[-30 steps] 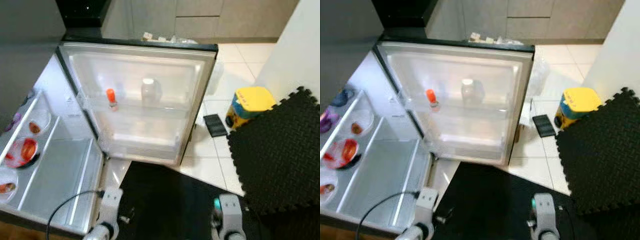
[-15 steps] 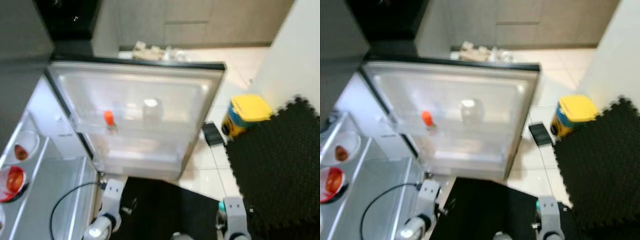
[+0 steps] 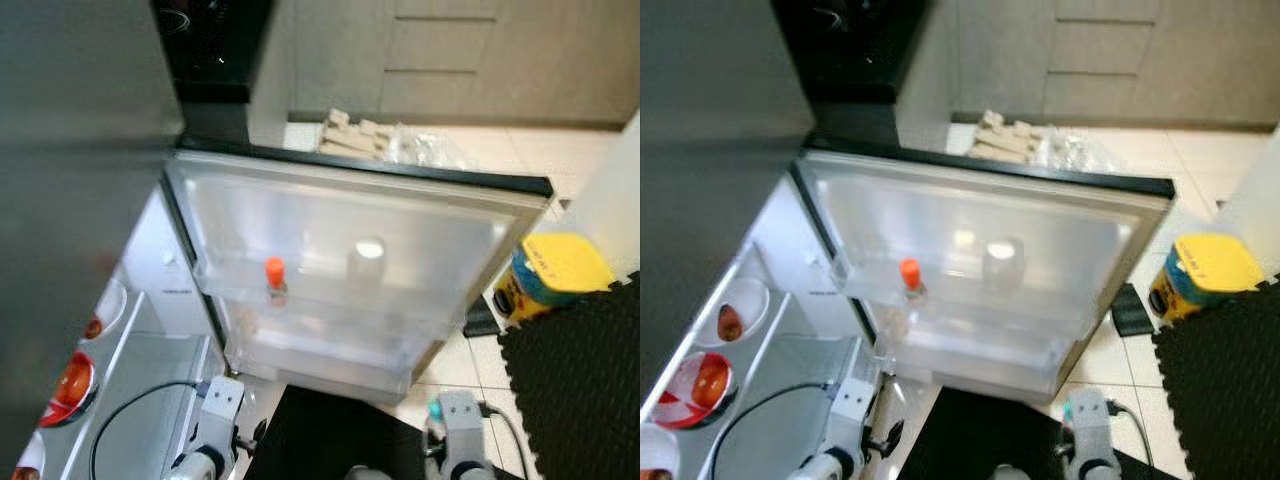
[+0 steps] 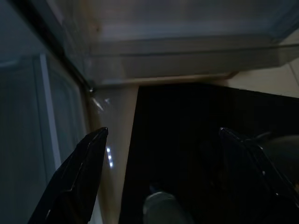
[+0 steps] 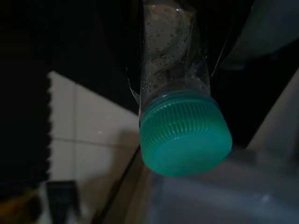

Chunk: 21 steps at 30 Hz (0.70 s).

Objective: Restocking fridge

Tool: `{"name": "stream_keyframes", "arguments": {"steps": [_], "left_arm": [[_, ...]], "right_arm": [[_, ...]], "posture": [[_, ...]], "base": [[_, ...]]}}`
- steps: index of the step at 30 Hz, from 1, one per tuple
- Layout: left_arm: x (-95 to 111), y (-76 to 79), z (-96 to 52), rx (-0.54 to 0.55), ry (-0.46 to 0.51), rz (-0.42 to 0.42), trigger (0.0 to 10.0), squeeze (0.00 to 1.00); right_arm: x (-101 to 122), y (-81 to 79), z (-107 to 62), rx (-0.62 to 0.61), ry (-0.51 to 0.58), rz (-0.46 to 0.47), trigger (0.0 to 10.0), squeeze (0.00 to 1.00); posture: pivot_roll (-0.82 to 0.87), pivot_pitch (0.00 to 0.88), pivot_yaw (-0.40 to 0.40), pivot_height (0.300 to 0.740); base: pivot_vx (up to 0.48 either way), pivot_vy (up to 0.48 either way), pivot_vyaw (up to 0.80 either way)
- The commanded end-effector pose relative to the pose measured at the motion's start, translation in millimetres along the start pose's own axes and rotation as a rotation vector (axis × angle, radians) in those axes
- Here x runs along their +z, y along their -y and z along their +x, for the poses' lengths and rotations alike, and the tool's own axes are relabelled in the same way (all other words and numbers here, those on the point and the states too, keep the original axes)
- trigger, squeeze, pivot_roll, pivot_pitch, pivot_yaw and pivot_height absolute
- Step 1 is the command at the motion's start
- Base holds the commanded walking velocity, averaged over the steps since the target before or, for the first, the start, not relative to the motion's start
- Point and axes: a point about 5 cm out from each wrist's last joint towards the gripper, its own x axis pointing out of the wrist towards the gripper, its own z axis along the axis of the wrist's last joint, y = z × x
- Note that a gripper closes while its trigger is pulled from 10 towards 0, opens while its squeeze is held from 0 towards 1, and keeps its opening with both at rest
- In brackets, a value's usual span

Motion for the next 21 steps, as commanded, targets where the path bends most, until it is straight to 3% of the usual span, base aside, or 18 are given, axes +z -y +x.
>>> {"name": "stream_keyframes", "arguments": {"steps": [1,8,11,12,15,18,19,21], "left_arm": [[-9,1.2,-3.8,-0.009,-0.034,0.014,10.0,0.00],[-13,-4.1,-6.4,0.026,-0.057,0.018,10.0,0.00],[-13,-11.8,-8.6,0.084,-0.055,0.059,10.0,0.00],[-13,-19.1,-10.5,0.143,-0.058,0.069,10.0,0.00],[-15,-50.6,-22.9,0.374,-0.043,-0.026,10.0,0.00],[-18,-53.8,-27.0,0.363,-0.046,-0.020,10.0,0.00],[-23,-48.9,-29.3,0.293,-0.069,0.029,10.0,0.00],[-26,-46.8,-30.0,0.270,-0.081,0.041,10.0,0.00]], "right_arm": [[-10,-6.7,-4.2,0.013,-0.030,0.012,10.0,0.00],[-12,-7.8,-5.5,0.017,-0.031,0.009,10.0,0.00],[-12,-8.6,-5.8,0.032,-0.030,-0.016,10.0,0.00],[-12,-8.8,-5.9,0.035,-0.029,-0.018,10.0,0.00],[-13,-9.0,-6.2,0.037,-0.029,-0.018,10.0,0.00],[-13,-9.3,-6.4,0.041,-0.031,-0.022,10.0,0.00],[-13,-9.7,-6.5,0.046,-0.031,-0.027,10.0,0.00],[-13,-9.9,-6.4,0.048,-0.030,-0.029,10.0,0.00]], "posture": [[-0.17,0.129,0.015,0.740],[-0.18,0.128,0.024,0.740],[-0.18,0.129,0.023,0.740],[-0.18,0.128,0.024,0.740],[-0.18,0.127,0.021,0.740],[-0.18,0.127,0.021,0.740],[-0.17,0.121,0.019,0.740],[-0.17,0.121,0.019,0.740]], "base": [[0.000,0.000,0.00],[0.000,0.000,0.00],[0.000,0.000,0.00],[0.000,0.000,0.00],[0.000,0.000,0.00],[0.000,0.000,0.00],[0.000,0.000,0.00],[0.000,0.000,0.00]]}}
